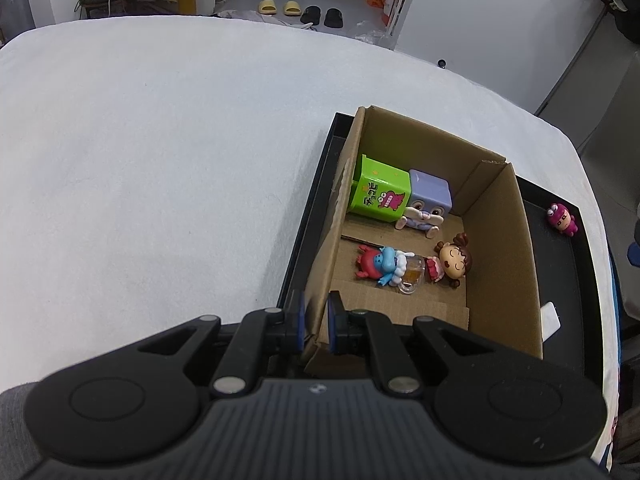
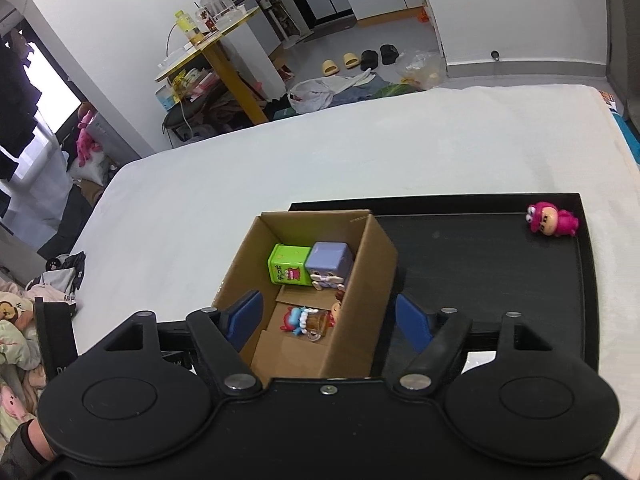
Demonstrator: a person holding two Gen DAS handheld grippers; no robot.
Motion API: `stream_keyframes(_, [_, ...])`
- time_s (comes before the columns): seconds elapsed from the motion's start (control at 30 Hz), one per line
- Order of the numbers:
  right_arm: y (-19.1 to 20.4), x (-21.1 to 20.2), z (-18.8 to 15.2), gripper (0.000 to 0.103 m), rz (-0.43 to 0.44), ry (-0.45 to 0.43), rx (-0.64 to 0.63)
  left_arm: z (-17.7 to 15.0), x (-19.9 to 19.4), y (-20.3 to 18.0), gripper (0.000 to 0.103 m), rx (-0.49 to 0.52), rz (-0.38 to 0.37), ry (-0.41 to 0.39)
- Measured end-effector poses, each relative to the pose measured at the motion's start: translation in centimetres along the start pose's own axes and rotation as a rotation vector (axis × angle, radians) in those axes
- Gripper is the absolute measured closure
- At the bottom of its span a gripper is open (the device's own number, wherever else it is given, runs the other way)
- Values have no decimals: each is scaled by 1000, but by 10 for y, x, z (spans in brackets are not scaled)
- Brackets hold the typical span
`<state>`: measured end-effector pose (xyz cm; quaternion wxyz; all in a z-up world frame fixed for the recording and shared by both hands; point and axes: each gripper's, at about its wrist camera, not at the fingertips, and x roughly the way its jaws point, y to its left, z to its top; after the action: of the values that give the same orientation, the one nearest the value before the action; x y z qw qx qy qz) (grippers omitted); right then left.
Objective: Organize rigid objects
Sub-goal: 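Move the right gripper to the white charger plug on the tray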
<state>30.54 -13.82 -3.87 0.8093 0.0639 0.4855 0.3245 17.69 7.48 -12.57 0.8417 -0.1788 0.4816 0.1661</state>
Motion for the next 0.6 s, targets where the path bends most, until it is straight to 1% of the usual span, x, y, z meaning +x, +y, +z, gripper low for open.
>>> stream_keyframes(0.23, [-14, -2, -2, 27, -17, 22, 21, 0, 0, 0, 93, 3, 1, 0])
stream_keyframes(0.3, [-19, -2, -1, 21, -23, 18, 35, 0, 0, 0, 93, 3, 3, -1])
stream_keyframes(0.4, [-28, -2, 2, 19, -35, 14, 51, 0, 0, -1, 93, 2, 0, 0])
stream_keyframes(0.47, [-33, 4, 1, 18, -54, 43, 45, 0, 0, -1, 93, -1, -3, 0])
stream_keyframes(0.6, [-37, 18, -5, 18, -75, 97, -13, 1, -1, -2, 93, -2, -4, 1])
